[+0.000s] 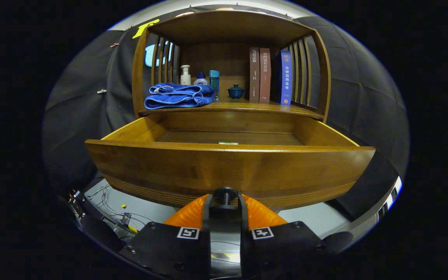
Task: Pull open the drawer, take out the items inside it, and place them on the countertop above the cabinet.
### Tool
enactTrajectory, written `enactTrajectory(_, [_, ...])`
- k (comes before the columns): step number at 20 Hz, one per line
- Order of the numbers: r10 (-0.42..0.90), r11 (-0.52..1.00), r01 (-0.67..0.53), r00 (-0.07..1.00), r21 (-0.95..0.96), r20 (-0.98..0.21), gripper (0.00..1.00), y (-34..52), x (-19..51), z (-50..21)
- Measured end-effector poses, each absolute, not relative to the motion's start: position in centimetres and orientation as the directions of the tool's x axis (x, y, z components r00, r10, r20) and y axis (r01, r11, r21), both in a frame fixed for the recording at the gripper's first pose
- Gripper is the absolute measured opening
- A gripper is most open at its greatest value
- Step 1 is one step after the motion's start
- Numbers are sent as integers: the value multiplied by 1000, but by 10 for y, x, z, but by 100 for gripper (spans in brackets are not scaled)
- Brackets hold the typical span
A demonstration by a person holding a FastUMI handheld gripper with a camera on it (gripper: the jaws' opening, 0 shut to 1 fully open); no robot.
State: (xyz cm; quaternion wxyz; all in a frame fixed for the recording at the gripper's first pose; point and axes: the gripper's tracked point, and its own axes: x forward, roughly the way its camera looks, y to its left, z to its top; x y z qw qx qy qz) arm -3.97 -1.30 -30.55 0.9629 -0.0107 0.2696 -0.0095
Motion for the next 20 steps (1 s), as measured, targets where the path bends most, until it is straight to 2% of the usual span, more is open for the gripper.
enactTrajectory(5, [-21, 1000, 13, 827, -19, -562, 34, -14, -59, -320])
enactTrajectory(6, [-23, 1000, 18, 846, -15, -533, 34, -12, -57, -313])
enactTrajectory(10, [-15, 1000, 7, 838, -17, -545, 35, -13, -59, -316])
enactTrajectory(12, [-24, 1000, 14, 856, -23, -516, 48, -15, -57, -301])
enactTrajectory(16, [-53, 998, 24, 873, -66, -485, 98, -14, -68, -274])
enactTrajectory(20, [-9, 1000, -2, 888, -24, -461, 98, 0, -64, -231])
